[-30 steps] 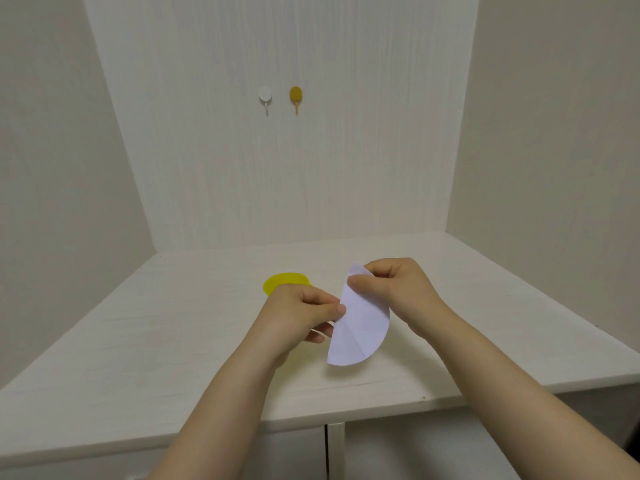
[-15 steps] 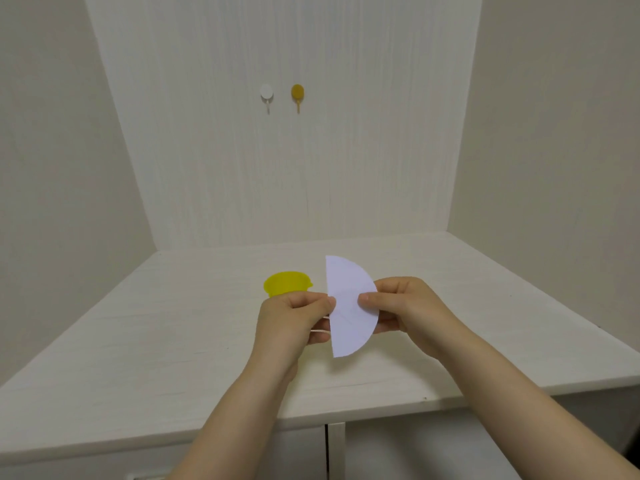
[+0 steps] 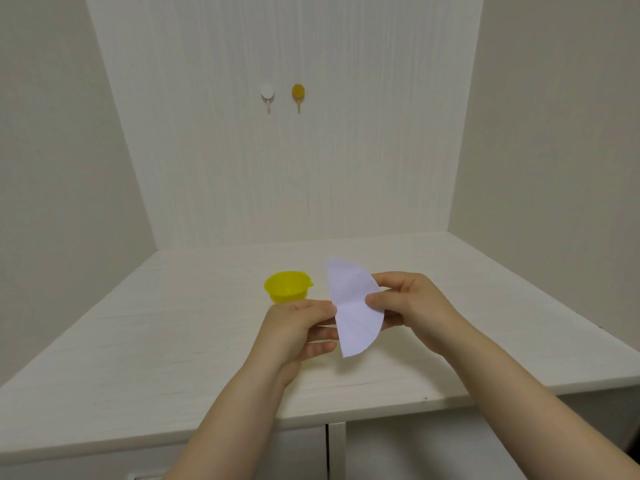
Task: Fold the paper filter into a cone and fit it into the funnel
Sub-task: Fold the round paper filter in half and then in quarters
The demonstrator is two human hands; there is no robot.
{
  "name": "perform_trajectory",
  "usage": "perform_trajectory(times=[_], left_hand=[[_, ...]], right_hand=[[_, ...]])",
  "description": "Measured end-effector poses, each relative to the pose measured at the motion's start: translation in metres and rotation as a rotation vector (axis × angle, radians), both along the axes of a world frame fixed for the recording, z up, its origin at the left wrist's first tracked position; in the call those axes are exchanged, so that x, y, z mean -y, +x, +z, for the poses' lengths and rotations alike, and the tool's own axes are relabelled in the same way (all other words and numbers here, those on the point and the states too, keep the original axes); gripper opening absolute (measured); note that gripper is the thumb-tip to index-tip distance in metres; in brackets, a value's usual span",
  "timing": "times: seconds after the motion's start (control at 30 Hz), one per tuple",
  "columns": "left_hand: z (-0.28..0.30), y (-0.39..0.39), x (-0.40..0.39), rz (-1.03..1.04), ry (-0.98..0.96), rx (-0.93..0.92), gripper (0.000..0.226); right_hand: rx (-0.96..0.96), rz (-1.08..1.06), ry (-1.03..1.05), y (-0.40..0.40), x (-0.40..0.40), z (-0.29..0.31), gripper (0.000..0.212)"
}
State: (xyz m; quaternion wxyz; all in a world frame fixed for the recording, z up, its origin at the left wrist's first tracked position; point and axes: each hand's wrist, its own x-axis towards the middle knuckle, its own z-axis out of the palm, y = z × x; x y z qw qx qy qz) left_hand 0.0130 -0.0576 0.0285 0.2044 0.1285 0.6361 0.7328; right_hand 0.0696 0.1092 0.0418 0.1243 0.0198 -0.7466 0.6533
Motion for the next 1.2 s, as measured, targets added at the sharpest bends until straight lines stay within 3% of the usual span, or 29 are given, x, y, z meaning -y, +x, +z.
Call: perform_trajectory(times=[0.23,0.43,0.57,0.77,0.93,1.07,1.2], left_hand=[[-0.001,-0.002,-0.002,-0.088,0.061,0.154,0.015],[-0.003,-0.001,-0.003,-0.075,0.118,0.232,0.025],[-0.005,-0.003,-0.003,-0.053,0.112,0.211,0.015],[-0.006,-0.005,-0.002,-0.019,0.059,0.081,0.009],[-0.003,-0.001,-0.002,0.086,0.035,-0.073,0.020],[0.002,0.001,-0.002,0.207,-0.066,-0.352,0.029],[0.006,0.006,-0.004,0.269,-0.191,-0.611,0.032]], right_hand=[[-0.029,0.025,0.086,0.001,0.000,0.000,0.044],[-0.075,-0.053,0.139,0.000,0.002,-0.004,0.042],[-0.097,-0.085,0.198,0.000,0.004,-0.003,0.048],[-0.154,-0.103,0.253,0.002,0.004,-0.006,0.054],[-0.166,-0.064,0.206,0.006,0.004,-0.003,0.051],[-0.078,0.010,0.067,0.006,0.000,0.006,0.030],[-0.029,-0.017,0.180,0.001,0.005,0.008,0.011]])
